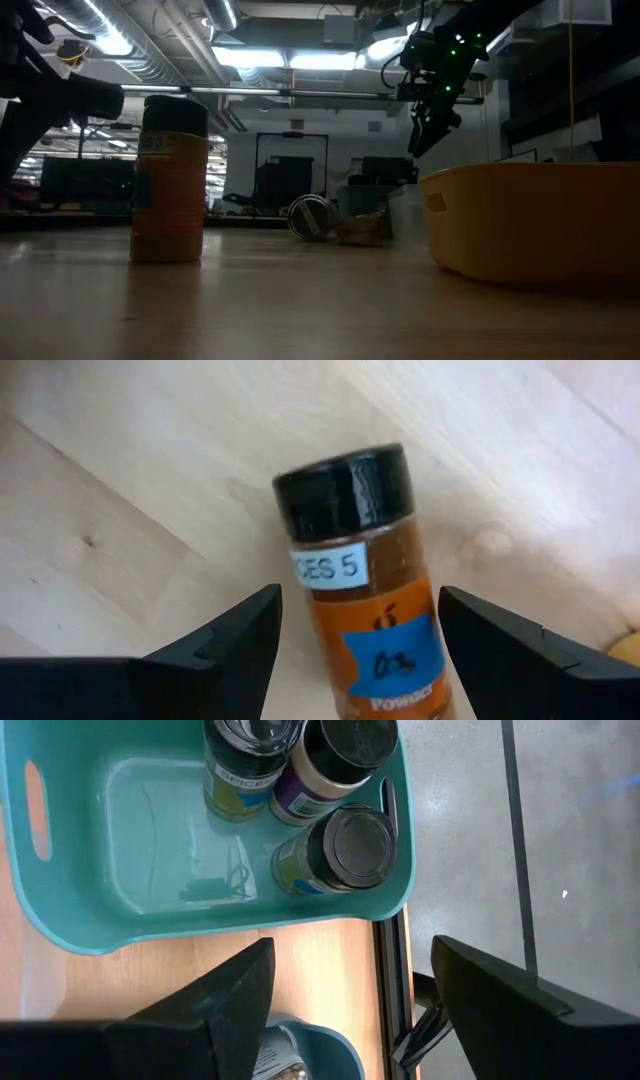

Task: Sort spices by type
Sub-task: Put the orange seasoning into the green bin

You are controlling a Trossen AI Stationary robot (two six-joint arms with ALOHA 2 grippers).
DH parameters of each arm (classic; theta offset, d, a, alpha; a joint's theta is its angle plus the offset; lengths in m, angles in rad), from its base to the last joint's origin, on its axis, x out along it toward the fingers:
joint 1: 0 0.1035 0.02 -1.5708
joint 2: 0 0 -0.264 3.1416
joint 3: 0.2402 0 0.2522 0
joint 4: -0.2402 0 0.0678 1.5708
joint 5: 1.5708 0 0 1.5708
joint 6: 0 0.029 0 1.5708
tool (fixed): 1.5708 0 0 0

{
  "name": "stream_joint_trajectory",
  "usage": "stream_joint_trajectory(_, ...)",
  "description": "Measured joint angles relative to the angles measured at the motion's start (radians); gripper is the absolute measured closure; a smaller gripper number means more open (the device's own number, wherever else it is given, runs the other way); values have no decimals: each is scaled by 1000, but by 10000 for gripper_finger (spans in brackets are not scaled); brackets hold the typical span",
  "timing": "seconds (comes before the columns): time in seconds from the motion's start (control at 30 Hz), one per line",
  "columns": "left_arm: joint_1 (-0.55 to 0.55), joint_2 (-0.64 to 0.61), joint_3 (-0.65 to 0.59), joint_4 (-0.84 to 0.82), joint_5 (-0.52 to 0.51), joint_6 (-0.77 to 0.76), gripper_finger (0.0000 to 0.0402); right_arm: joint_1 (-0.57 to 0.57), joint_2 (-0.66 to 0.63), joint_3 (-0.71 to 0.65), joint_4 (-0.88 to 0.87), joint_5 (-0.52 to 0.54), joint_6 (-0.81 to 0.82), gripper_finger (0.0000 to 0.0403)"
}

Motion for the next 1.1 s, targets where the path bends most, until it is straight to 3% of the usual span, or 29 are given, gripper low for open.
stream_joint_trajectory(0.3,0,78,0,-23,-13,-50,149,0,0,0,0,0,0,134)
stream_joint_trajectory(0.53,14,112,0,-39,-130,-49,149,0,0,0,0,0,0,134)
stream_joint_trajectory(1.1,66,112,0,-40,-169,162,149,0,0,0,0,0,0,134)
